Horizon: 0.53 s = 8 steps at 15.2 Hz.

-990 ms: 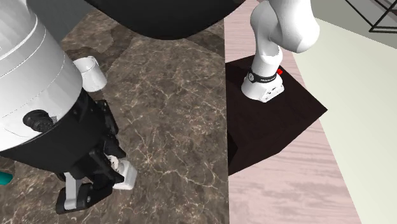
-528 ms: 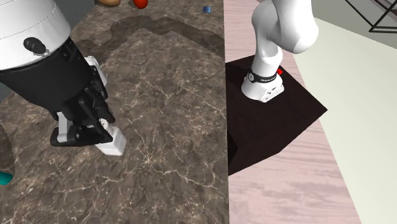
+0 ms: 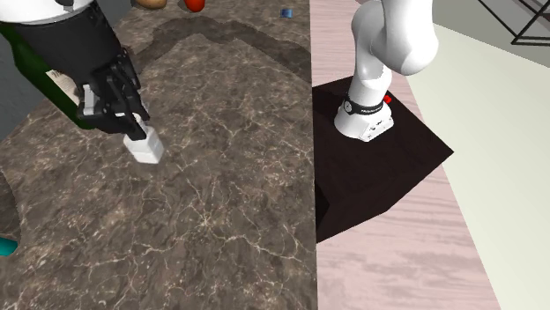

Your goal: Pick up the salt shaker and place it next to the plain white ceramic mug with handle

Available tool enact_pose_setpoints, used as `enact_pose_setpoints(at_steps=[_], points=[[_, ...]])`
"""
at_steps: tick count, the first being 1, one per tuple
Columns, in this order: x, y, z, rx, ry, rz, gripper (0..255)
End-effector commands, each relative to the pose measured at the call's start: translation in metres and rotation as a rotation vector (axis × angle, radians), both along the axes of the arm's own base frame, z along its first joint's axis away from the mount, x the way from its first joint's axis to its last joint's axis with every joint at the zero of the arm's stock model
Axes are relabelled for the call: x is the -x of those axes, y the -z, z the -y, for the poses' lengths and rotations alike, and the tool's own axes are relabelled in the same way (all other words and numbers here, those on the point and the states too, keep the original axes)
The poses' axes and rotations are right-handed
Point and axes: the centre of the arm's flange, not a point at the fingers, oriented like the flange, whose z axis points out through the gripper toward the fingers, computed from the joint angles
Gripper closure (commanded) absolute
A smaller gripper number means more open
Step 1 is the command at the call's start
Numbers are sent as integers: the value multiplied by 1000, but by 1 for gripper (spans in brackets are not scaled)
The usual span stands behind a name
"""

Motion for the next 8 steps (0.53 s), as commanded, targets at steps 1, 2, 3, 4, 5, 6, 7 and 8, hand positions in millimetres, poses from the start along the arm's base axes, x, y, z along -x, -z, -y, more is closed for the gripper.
enact_pose_setpoints(at_steps=[1, 2, 3, 4, 5, 6, 7, 8], points=[[-1, -3, 27, 0, -1, 0, 255], [-2, -3, 41, 0, -1, 0, 255], [-3, -3, 54, 0, -1, 0, 255], [-4, -3, 67, 0, -1, 0, 255], [-4, -3, 80, 0, -1, 0, 255], [-5, -3, 93, 0, -1, 0, 255], [-6, -3, 106, 0, -1, 0, 255], [-7, -3, 120, 0, -1, 0, 255]])
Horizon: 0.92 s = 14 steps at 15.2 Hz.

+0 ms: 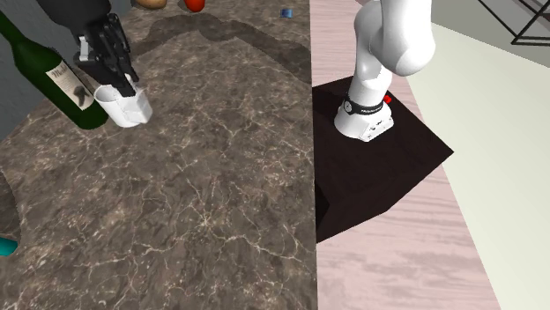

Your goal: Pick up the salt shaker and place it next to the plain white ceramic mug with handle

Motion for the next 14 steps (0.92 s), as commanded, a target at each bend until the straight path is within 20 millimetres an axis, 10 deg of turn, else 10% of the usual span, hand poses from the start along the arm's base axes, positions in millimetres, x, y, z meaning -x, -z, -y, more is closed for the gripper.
enact_pose_setpoints(at_steps=[1, 14], points=[[0, 0, 26, 0, -1, 0, 255], [-10, 0, 197, 0, -1, 0, 255]])
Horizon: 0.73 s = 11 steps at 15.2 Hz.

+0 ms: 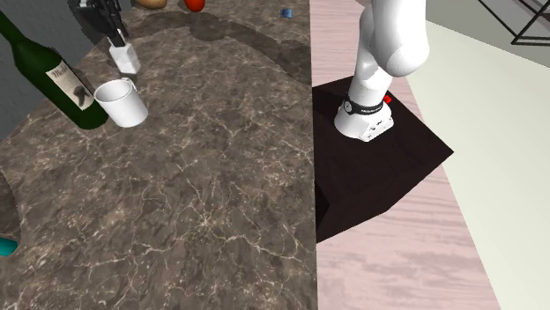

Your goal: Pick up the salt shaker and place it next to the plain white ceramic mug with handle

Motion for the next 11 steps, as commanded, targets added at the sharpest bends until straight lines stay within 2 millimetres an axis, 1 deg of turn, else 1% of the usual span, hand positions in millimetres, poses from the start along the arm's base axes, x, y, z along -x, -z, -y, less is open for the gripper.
enact_pose_setpoints(at_steps=[1, 11], points=[[1, -2, 26, 0, -2, 0, 255], [-7, -2, 158, 0, -2, 0, 255]])
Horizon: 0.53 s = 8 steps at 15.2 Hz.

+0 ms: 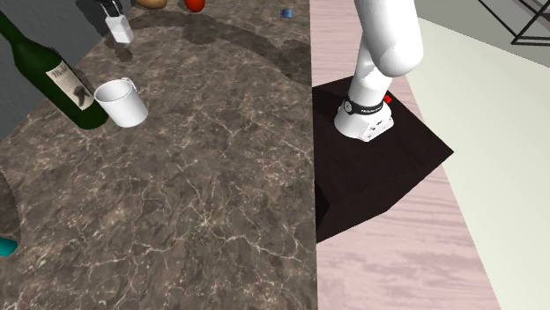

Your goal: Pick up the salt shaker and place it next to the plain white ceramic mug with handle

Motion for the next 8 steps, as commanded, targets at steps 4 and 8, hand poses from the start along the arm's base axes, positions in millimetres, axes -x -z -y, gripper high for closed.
enact_pose_setpoints(at_steps=[4, 8], points=[[-2, 13, 31, 0, -1, -2, 255], [-2, 34, 31, 0, -1, -2, 255]])
